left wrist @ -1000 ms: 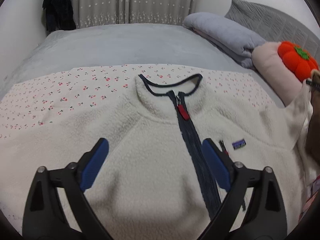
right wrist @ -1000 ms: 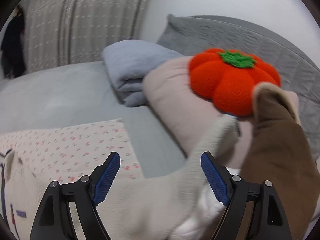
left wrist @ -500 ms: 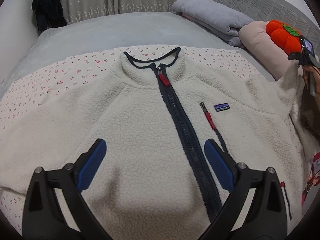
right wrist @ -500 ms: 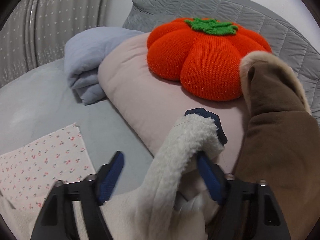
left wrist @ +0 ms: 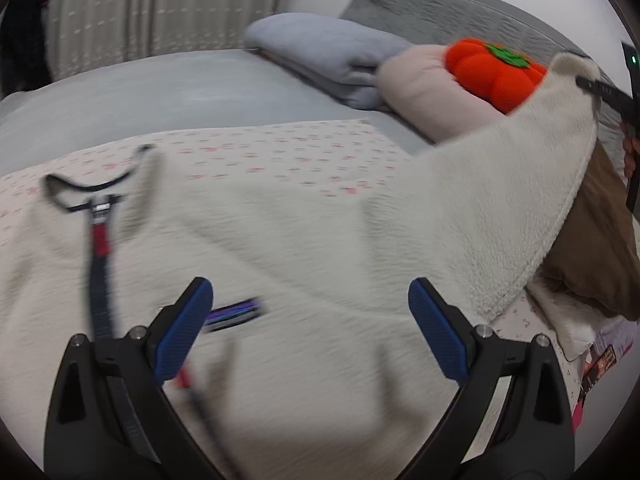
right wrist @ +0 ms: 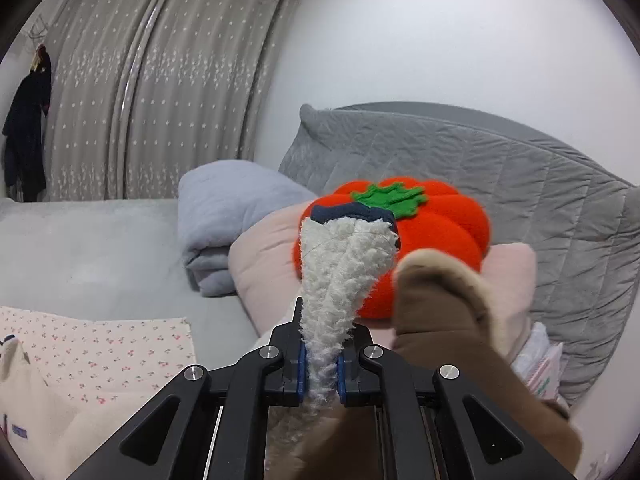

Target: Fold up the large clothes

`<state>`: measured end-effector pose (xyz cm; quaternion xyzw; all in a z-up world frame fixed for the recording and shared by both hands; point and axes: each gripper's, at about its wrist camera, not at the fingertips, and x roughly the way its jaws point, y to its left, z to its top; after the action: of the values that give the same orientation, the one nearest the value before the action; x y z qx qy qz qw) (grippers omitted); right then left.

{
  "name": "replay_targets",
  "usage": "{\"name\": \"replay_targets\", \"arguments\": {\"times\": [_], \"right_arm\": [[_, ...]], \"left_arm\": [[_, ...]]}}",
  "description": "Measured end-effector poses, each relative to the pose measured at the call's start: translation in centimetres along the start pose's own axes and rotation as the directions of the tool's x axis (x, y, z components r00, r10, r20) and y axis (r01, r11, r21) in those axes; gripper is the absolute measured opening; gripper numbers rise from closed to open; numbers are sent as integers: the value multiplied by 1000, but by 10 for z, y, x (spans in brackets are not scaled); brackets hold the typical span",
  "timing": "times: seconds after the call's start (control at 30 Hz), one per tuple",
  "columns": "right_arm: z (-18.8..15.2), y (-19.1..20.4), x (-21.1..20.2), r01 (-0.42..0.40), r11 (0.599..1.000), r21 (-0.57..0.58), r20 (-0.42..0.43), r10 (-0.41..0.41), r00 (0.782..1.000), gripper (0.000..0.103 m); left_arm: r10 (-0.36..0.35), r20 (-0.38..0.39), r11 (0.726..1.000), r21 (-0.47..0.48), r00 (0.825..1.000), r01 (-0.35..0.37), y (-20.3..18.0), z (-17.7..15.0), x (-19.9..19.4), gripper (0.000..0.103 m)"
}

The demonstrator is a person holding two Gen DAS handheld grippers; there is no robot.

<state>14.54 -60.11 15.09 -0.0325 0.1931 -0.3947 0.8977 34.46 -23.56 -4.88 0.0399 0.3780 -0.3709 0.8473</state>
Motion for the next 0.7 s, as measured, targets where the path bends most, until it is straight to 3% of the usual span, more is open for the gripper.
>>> {"name": "replay_targets", "arguments": {"times": [0.13, 0.23, 0.33, 0.43, 0.5, 0.63, 0.7], "right_arm": [[-12, -40, 2, 30, 999, 30, -22, -29, 999, 9], [-37, -55, 29, 43, 999, 27, -111, -40, 993, 9], [-73, -60, 56, 103, 994, -19, -196, -105, 975, 9], [-83, -75, 60, 71, 994, 84, -226, -51, 973, 10], [-77, -82, 53, 55, 991, 124, -223, -27, 975, 20], [-68, -96, 33, 42, 987, 157, -211, -8, 977, 59], [-66, -101, 25, 31, 985, 168, -195, 3, 981, 70]], "left_arm": [[35, -32, 996, 79, 999, -32, -29, -11, 44, 98], [38, -121, 997, 71, 992, -30, -27, -22, 72, 100], [48, -133, 996, 81, 990, -37, -28, -22, 75, 101], [62, -139, 994, 93, 988, -49, -32, -19, 73, 101], [55, -136, 995, 93, 989, -42, -33, -13, 69, 100], [-56, -62, 998, 8, 996, 56, -29, 6, 48, 100], [-75, -46, 997, -10, 996, 75, -35, 16, 49, 100]]}}
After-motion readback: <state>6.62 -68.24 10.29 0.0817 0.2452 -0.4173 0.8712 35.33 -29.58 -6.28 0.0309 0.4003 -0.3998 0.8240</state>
